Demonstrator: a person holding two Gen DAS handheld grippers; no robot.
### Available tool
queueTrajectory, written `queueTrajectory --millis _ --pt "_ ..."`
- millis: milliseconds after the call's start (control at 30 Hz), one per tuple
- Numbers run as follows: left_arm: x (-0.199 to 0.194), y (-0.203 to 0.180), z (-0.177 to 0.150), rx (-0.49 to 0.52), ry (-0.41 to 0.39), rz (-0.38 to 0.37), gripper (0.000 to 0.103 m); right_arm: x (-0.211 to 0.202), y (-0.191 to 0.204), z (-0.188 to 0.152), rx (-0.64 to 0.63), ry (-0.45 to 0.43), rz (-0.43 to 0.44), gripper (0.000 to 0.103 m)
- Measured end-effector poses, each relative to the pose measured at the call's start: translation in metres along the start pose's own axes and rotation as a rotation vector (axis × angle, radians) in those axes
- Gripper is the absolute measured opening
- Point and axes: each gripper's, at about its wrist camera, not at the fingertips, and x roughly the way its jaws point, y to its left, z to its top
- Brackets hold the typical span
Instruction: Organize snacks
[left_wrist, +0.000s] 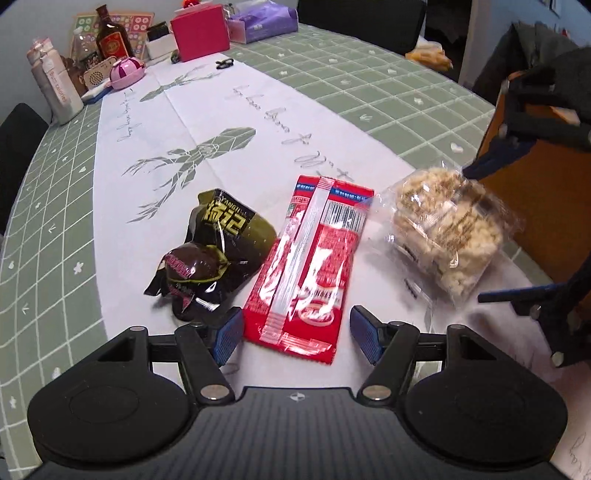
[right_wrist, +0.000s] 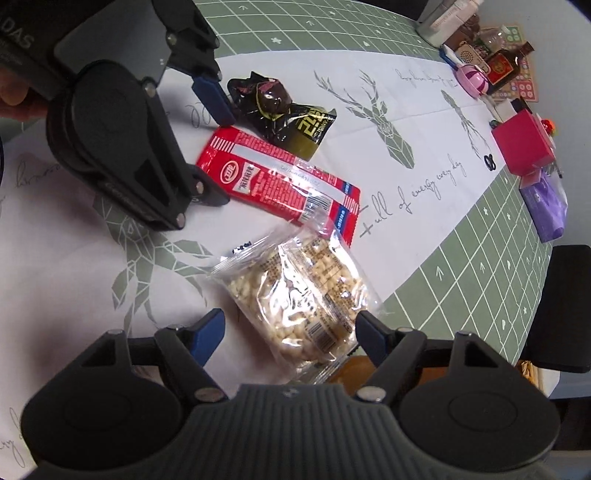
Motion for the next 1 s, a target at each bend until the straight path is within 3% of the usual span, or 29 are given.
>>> queueTrajectory --millis 67,133,200,300,367,433,533,600,767,867,1000 --pt "0.001 -0.003 0.0 -0.024 -0.009 0.005 0.075 0.001 0.0 0.0 0.005 0.006 -0.016 0.061" --pt "0.0 -0.006 -0.001 -0.052 -0.02 -0.001 0.06 0.0 0.0 0.001 0.003 0.0 -0.018 0.058" --pt "-0.002 -0.009 -0.001 -0.068 -0.019 0.012 0.051 -0.003 0.002 0.0 -0.004 -0.011 -0.023 0.05" --pt "-0.007 -0.012 -0.004 -0.105 0.015 0.026 0.046 -0.01 0.004 0.002 0.011 -0.024 -0.032 0.042" --pt "-0.013 -0.015 -0.008 -0.125 0.036 0.037 0.038 -0.014 0.005 -0.001 0.035 -0.035 -0.026 0.04" --pt "-0.019 -0.017 -0.015 -0.159 0.082 0.045 0.022 -0.02 0.012 -0.006 0.043 -0.054 -0.036 0.037" --pt "-0.032 -0.015 -0.032 -0.26 0.115 0.031 0.012 -0.028 0.031 -0.016 0.043 -0.067 -0.062 0.036" --pt "-0.04 -0.014 -0.044 -0.311 0.121 0.016 0.006 -0.034 0.041 -0.025 0.044 -0.089 -0.077 0.029" --pt "-0.06 -0.025 -0.07 -0.325 0.134 0.02 0.004 -0.054 0.038 -0.043 0.193 -0.128 -0.022 0.027" --pt "-0.069 -0.029 -0.079 -0.326 0.138 -0.013 0.004 -0.068 0.038 -0.052 0.26 -0.14 0.02 0.018" --pt "-0.082 -0.033 -0.085 -0.327 0.103 -0.081 0.01 -0.089 0.037 -0.063 0.338 -0.173 0.108 0.017"
